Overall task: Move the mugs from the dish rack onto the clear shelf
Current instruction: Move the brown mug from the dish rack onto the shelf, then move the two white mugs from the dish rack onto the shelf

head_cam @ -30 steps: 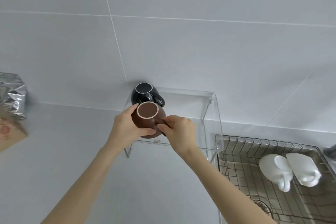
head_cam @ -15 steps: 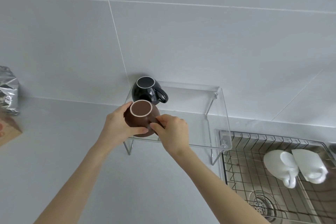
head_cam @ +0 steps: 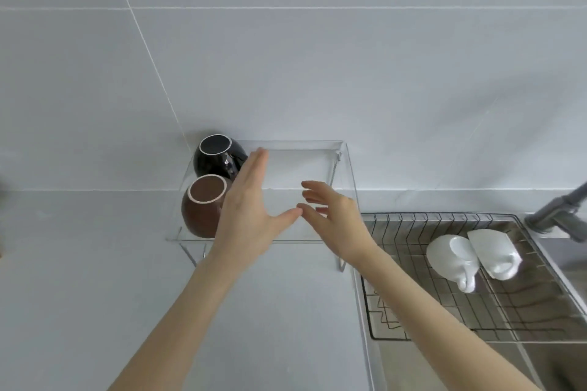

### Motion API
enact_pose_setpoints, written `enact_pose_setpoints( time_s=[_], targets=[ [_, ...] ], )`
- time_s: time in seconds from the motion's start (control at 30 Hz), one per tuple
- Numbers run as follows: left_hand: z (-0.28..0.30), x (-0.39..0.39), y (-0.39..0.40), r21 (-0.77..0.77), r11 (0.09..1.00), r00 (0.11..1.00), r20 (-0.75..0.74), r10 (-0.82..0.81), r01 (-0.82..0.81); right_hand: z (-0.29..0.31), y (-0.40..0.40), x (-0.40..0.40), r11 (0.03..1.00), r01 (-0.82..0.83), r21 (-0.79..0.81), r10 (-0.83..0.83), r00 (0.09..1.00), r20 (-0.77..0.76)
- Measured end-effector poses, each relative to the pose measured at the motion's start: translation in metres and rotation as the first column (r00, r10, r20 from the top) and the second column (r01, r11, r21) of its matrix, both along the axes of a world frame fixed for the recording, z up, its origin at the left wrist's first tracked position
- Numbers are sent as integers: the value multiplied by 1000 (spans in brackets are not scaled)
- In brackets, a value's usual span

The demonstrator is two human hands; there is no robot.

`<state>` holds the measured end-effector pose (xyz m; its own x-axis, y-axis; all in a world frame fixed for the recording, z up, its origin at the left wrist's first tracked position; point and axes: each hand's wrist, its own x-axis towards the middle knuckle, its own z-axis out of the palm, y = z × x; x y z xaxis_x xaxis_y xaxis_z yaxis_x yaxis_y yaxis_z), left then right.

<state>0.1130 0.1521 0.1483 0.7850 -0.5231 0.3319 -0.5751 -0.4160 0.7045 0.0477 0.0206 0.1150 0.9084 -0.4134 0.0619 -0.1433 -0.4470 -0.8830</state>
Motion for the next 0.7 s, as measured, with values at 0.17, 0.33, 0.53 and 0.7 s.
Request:
enact_pose_setpoints(
  time_s=[0.17, 0.33, 0.53, 0.7],
  targets=[
    [-22, -46, -77, -35, 970, 950, -194, -243, 241, -11, -77, -67, 971, 232, -60, -235, 971, -36],
    [-72, -83, -142, -3, 937, 863, -388, -324, 350, -55, -145, -134, 889, 438, -131, -456, 869, -192],
    [-136, -113, -204, 110, 876, 797, -479, -367, 470, -111, -190, -183, 752, 649, -115, -650, 700, -297],
    [-170, -128, -260, 125, 831, 748, -524, -408, 542, -133, -220, -204, 502, 864, -44, -839, 474, -267]
  ],
)
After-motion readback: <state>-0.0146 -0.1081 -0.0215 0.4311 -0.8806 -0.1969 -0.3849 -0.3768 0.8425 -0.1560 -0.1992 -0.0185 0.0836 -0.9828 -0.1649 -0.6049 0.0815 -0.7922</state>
